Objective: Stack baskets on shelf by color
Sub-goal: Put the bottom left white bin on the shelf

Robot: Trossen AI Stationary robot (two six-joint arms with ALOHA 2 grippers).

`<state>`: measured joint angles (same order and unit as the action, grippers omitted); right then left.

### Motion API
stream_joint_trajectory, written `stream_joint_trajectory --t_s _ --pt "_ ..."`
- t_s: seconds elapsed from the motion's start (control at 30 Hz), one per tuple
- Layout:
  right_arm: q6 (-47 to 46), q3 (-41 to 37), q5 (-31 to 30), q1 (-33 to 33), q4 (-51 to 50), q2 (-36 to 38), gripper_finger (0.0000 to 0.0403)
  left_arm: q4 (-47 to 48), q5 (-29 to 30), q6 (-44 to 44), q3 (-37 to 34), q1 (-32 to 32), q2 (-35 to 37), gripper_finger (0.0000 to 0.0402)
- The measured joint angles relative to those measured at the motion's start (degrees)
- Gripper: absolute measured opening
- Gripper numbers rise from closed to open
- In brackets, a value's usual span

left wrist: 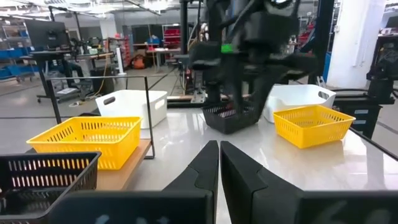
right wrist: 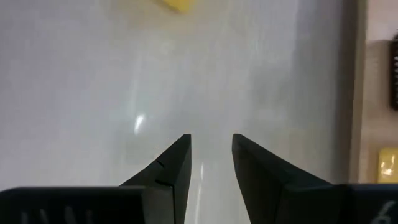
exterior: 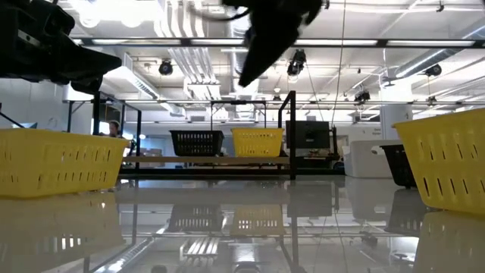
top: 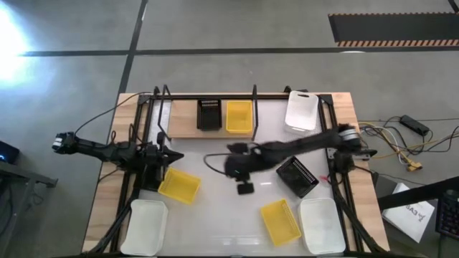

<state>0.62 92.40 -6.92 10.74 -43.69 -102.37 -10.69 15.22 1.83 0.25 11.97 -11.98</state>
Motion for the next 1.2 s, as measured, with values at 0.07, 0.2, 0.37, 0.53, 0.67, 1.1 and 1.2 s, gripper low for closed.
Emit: stream_joint_trajectory --t_s 0.07,0.2,0.37,0.53,0.67,1.1,1.2 --pt "-3.7 -8.0 -2.0 3.1 7.4 5.3 0.011 -1.0 0.0 0.3 0.0 0.0 0.1 0.0001" --pt "-8.8 -22.9 -6.5 9.1 23.3 13.9 0.0108 -5.3 0.0 0.1 0.0 0.0 0.1 0.0001" --pt "-9.8 -38.0 -16.3 14.6 40.3 20.6 0.0098 -21.1 1.1 0.4 0.7 0.1 -2.6 0.0001" --pt "-11.6 -47.3 -20.1 16.2 50.6 23.8 0.0085 -10.4 6.8 1.1 12.3 0.2 -15.4 0.0001" --pt "-12.0 -51.4 -20.2 16.3 56.7 24.1 0.0074 4.2 8.0 0.5 26.6 0.9 -31.8 0.0001" --pt "-10.4 -57.2 -20.2 18.0 69.4 19.7 0.0059 70.7 7.2 -16.1 82.0 13.7 -77.8 0.0001" --pt "-9.7 -57.3 -20.2 18.0 71.2 18.5 0.0058 79.4 5.9 -19.6 93.3 17.9 -84.8 0.0001"
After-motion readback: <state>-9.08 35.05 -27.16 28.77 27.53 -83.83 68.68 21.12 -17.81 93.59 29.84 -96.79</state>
